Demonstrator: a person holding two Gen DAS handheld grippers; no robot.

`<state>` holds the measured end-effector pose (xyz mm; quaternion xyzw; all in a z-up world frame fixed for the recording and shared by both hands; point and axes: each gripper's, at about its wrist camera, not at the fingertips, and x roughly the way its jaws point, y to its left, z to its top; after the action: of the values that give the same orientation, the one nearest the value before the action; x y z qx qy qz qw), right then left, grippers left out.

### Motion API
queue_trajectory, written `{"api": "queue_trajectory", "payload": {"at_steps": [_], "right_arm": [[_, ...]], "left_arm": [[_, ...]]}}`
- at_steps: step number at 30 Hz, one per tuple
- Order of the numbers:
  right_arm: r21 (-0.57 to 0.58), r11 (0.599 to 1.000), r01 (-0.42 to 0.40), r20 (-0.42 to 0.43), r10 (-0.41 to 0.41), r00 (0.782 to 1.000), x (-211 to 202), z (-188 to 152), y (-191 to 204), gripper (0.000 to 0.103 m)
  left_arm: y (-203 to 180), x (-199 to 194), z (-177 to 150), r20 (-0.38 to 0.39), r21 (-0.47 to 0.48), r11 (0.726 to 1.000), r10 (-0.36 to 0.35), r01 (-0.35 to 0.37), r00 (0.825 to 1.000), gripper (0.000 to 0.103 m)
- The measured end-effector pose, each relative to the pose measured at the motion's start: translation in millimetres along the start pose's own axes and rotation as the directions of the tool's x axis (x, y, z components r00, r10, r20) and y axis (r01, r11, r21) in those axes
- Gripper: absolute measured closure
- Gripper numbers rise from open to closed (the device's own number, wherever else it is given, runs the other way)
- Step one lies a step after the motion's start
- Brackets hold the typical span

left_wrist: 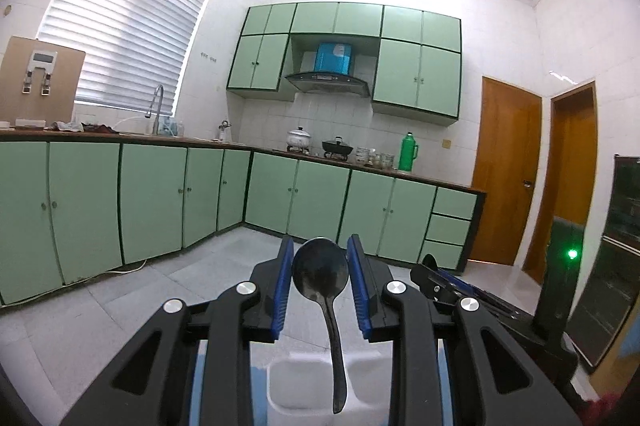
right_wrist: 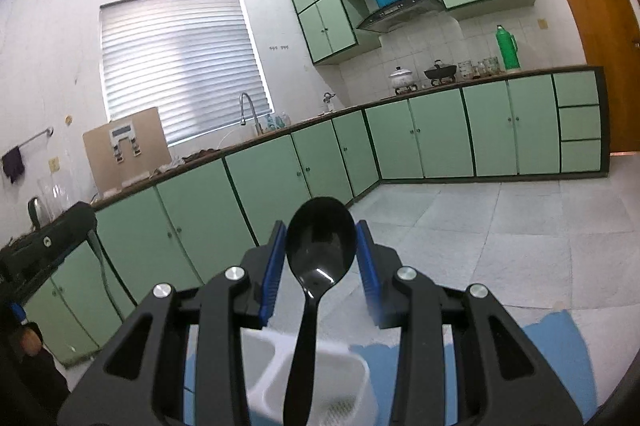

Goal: Organize utensils
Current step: 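Carry both spoons over the white holder and open both tools to drop them, then move both open tools back down over the chopsticks on the mat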

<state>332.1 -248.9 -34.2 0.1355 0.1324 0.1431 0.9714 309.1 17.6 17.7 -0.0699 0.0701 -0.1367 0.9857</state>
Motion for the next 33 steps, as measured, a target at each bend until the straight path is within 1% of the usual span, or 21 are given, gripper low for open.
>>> {"api": "queue_trajectory", "payload": {"at_steps": [3,5,7,11,12,15,16,17,18,19,20,21,22,24,26,29,31,32,33], "right_arm": [[-0.012,0.999,0.039,-0.006,-0.039,0.999,24,-4,-3,0.069],[-0.013,0.998,0.060,-0.032,-0.061,0.998,38,-12,-5,0.069],[-0.009,0.997,0.070,-0.067,-0.071,0.995,48,-23,-10,0.069],[-0.032,0.997,0.068,-0.100,-0.071,0.992,52,-43,-7,0.067],[-0.032,0.997,0.068,-0.109,-0.071,0.992,51,-46,-7,0.063],[-0.041,0.996,0.077,-0.121,-0.081,0.989,48,-52,-5,0.058],[-0.046,0.996,0.082,-0.125,-0.087,0.988,44,-52,-6,0.056],[-0.047,0.995,0.086,-0.126,-0.092,0.988,41,-52,-5,0.049],[-0.046,0.995,0.090,-0.124,-0.096,0.988,36,-52,-5,0.044],[-0.047,0.994,0.096,-0.122,-0.102,0.987,29,-51,-5,0.038],[-0.049,0.993,0.103,-0.122,-0.109,0.987,23,-51,-5,0.035],[-0.049,0.992,0.116,-0.125,-0.122,0.985,14,-52,-5,0.026],[-0.044,0.990,0.131,-0.131,-0.136,0.982,5,-53,-6,0.020],[-0.042,0.988,0.146,-0.145,-0.150,0.978,-12,-59,-6,0.015],[-0.049,0.984,0.170,-0.176,-0.176,0.969,-35,-70,-6,0.013],[-0.051,0.980,0.193,-0.239,-0.200,0.950,-68,-96,-5,0.013],[-0.051,0.975,0.218,-0.280,-0.223,0.934,-90,-116,-3,0.013],[-0.051,0.972,0.230,-0.308,-0.234,0.922,-103,-131,-2,0.013],[-0.055,0.969,0.240,-0.329,-0.245,0.912,-111,-141,0,0.013]], "left_arm": [[8,29,-10,-0.030,-0.008,1.000,0.014,-0.014,0.999,0.076],[11,44,-18,-0.057,-0.010,1.000,0.024,-0.024,0.998,0.076],[16,56,-33,-0.101,-0.014,1.000,0.016,-0.017,0.995,0.076],[22,70,-58,-0.179,-0.015,1.000,0.017,-0.020,0.984,0.075],[23,70,-62,-0.188,-0.017,1.000,0.019,-0.022,0.982,0.075],[25,70,-69,-0.205,-0.013,1.000,0.025,-0.028,0.978,0.074],[25,69,-70,-0.205,-0.008,0.999,0.028,-0.031,0.978,0.070],[24,66,-70,-0.203,0.000,0.999,0.039,-0.040,0.978,0.063],[24,62,-70,-0.202,0.004,0.999,0.046,-0.046,0.978,0.059],[24,57,-69,-0.200,0.004,0.999,0.047,-0.047,0.979,0.053],[23,51,-69,-0.203,0.005,0.999,0.050,-0.051,0.978,0.049],[22,45,-69,-0.210,0.009,0.998,0.059,-0.058,0.976,0.047],[21,38,-70,-0.217,0.014,0.998,0.063,-0.061,0.974,0.043],[17,21,-75,-0.234,0.021,0.997,0.074,-0.071,0.969,0.035],[15,3,-84,-0.263,0.026,0.997,0.079,-0.075,0.962,0.026],[8,-29,-109,-0.330,0.035,0.996,0.094,-0.087,0.939,0.024],[4,-51,-131,-0.389,0.048,0.995,0.096,-0.084,0.916,0.024],[0,-61,-142,-0.412,0.061,0.995,0.100,-0.082,0.906,0.024],[-4,-72,-156,-0.440,0.083,0.993,0.112,-0.084,0.891,0.024]]}}
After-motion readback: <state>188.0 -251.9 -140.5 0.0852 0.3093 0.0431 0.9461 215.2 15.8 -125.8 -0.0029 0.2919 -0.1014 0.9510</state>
